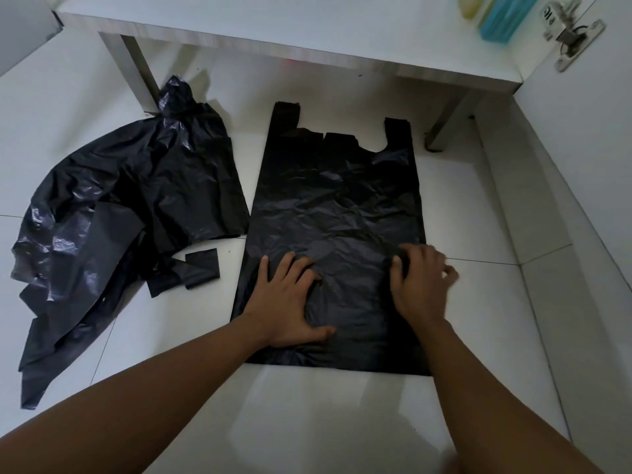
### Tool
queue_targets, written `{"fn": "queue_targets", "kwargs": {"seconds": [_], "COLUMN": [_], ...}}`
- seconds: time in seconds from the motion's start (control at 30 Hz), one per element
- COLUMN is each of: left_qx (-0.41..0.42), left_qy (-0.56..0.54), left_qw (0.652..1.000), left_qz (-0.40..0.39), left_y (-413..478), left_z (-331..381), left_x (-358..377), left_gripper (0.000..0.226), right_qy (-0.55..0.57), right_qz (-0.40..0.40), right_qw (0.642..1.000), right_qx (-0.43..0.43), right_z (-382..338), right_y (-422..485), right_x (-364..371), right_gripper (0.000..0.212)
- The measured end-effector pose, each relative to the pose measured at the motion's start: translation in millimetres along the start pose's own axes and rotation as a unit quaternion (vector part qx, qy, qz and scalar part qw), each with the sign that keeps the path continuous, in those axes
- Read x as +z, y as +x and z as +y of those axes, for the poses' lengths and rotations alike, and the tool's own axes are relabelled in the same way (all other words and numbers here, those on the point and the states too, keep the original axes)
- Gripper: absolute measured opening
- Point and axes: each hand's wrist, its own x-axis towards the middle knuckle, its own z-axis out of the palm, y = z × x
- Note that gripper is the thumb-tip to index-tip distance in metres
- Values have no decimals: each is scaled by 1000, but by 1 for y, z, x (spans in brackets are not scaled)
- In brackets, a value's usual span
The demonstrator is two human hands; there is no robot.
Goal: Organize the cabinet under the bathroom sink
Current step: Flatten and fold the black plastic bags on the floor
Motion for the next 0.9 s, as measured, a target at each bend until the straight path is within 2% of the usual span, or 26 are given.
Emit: {"fn": "queue_targets", "kwargs": {"seconds": [0.13, 0.23, 0.33, 0.53, 0.67, 0.9], "left_qx": [-10, -32, -86, -108, -114, -111], "left_qy": [15, -7, -31, 19, 33, 42], "left_qw": [1000, 998, 988, 989, 989, 991], "left_qz": [-16, 53, 127, 102, 87, 57], "left_y": [19, 36, 60, 91, 95, 102], "left_z": [5, 1, -4, -22, -25, -28], "left_x": [-23, -28, -24, -10, -3, -4], "left_gripper": [82, 69, 61, 81, 94, 113], "right_qy": [-11, -31, -32, 16, -26, -45], "right_qz": [-78, -107, -101, -58, -116, -130], "right_qw": [988, 983, 983, 985, 968, 971], "right_qx": [-131, -145, -149, -161, -222, -197], "right_z": [-51, -60, -55, -73, -93, -98], "right_y": [16, 20, 20, 53, 106, 257], "right_x": [20, 29, 33, 41, 61, 82], "right_gripper": [27, 30, 28, 24, 28, 39]}}
